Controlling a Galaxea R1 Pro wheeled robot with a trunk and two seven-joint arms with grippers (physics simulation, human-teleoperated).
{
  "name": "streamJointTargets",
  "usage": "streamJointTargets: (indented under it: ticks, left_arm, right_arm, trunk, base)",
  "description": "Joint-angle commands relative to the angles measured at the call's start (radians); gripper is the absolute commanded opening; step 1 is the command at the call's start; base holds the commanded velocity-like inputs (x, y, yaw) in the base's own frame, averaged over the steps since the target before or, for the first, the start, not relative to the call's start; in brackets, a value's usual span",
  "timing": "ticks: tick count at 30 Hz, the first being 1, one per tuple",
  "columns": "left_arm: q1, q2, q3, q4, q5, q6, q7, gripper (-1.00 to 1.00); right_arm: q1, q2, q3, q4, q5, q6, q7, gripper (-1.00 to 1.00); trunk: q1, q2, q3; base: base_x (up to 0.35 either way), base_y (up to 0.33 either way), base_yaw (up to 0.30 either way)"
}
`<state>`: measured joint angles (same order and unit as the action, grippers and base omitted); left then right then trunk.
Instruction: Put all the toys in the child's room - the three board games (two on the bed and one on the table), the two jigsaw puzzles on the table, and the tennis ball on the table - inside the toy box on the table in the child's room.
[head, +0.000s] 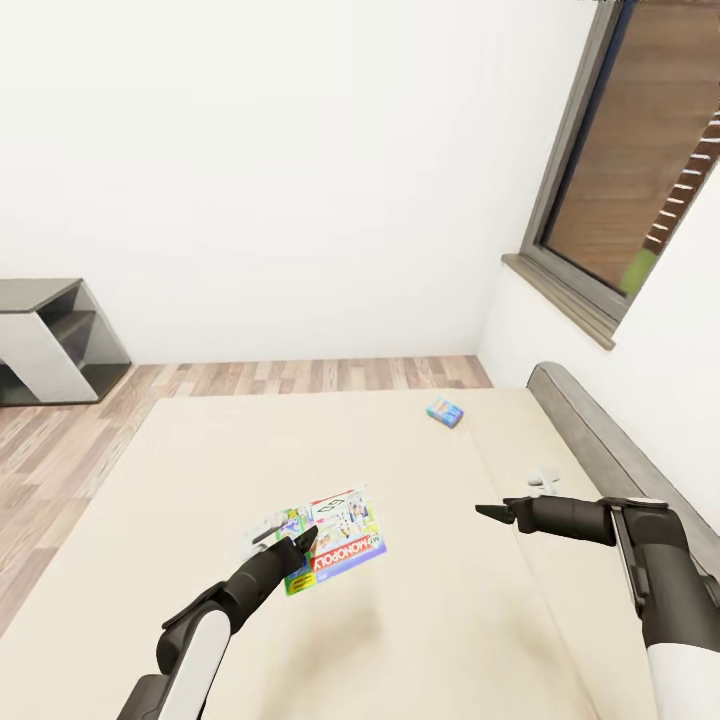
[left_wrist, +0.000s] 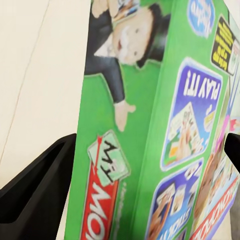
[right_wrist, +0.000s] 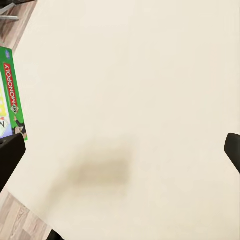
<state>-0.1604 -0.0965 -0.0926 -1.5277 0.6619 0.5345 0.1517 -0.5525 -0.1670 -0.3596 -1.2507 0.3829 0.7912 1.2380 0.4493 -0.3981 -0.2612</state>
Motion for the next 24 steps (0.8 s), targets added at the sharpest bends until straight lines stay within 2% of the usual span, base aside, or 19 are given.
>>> streamJointTargets:
  ticks: [1,24]
  left_arm:
    - [-0.001,0.000,-0.001,-0.002,0.009,0.004,0.010,-1.00]
    - [-0.001,0.000,0.000,-0.002,0.008,0.004,0.012,-1.00]
  right_arm:
    - [-0.001,0.000,-0.002,-0.001,0.009,0.007,0.010,1.00]
    - [-0.001,0.001,-0.001,-0.001,0.007,0.007,0.010,1.00]
  trunk:
    - [0.001,-0.002,0.000]
    - [0.001,-0.002,0.035]
  base:
    - [0.000,0.000,0.000]
    - [0.000,0.000,0.000]
